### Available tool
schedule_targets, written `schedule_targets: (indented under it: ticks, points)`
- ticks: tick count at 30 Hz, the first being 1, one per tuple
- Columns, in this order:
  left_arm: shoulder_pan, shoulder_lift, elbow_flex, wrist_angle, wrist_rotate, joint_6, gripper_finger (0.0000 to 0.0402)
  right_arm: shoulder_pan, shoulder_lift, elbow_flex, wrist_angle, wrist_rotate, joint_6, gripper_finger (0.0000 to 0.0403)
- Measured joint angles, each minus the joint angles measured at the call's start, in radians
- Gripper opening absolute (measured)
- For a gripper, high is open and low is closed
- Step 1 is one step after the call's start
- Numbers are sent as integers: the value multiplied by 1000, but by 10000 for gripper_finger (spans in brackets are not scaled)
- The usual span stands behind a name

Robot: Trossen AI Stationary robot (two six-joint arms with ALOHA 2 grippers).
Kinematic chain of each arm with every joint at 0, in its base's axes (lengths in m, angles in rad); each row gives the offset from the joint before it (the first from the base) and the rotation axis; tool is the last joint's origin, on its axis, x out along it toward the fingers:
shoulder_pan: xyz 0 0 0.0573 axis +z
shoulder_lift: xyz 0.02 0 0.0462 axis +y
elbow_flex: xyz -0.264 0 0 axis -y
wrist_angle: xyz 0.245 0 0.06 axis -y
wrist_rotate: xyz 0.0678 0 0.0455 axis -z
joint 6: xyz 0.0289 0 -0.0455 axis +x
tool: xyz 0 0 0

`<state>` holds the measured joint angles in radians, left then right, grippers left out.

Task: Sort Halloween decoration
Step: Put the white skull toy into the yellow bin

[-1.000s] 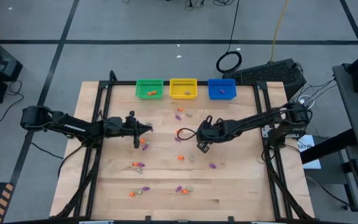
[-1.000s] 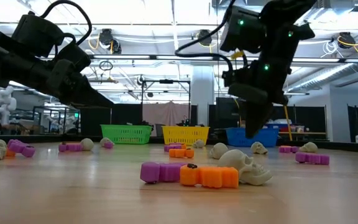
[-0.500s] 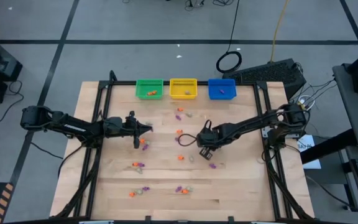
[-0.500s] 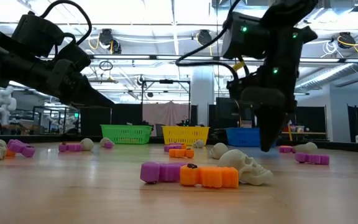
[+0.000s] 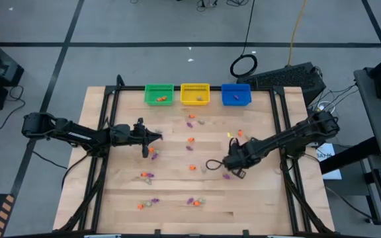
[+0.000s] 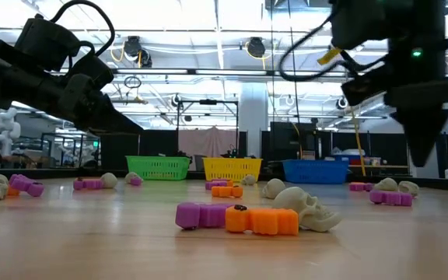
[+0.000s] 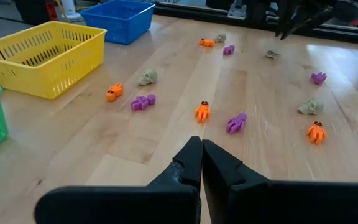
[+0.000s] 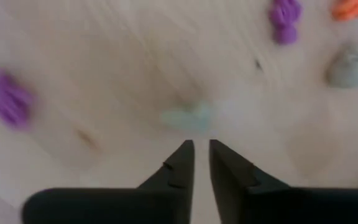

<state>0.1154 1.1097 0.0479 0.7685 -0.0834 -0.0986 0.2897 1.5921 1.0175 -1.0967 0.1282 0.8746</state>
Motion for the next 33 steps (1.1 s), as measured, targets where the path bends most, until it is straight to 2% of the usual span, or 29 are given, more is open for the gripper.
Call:
schedule_targets:
  ticks: [6, 8, 11, 15, 22, 27, 33]
  points:
    - [0, 0, 0, 0, 0, 0, 12, 19, 0, -4, -18, 58, -327, 121]
    - [0, 0, 0, 0, 0, -1, 12, 20, 0, -13, 10, 59, -422, 127]
    - [0, 0, 0, -1, 0, -1, 12, 14, 0, -45, 47, 53, -472, 118]
    - [0, 0, 0, -3, 0, 0, 12, 10, 0, -102, 68, 52, -478, 78]
    - [0, 0, 0, -4, 0, -1, 12, 14, 0, -137, 260, -27, -503, 7]
    - [0, 0, 0, -4, 0, -1, 12, 28, 0, -103, 280, -54, -481, 10]
    - [0, 0, 0, -4, 0, -1, 12, 37, 0, -15, 264, -27, -253, 45]
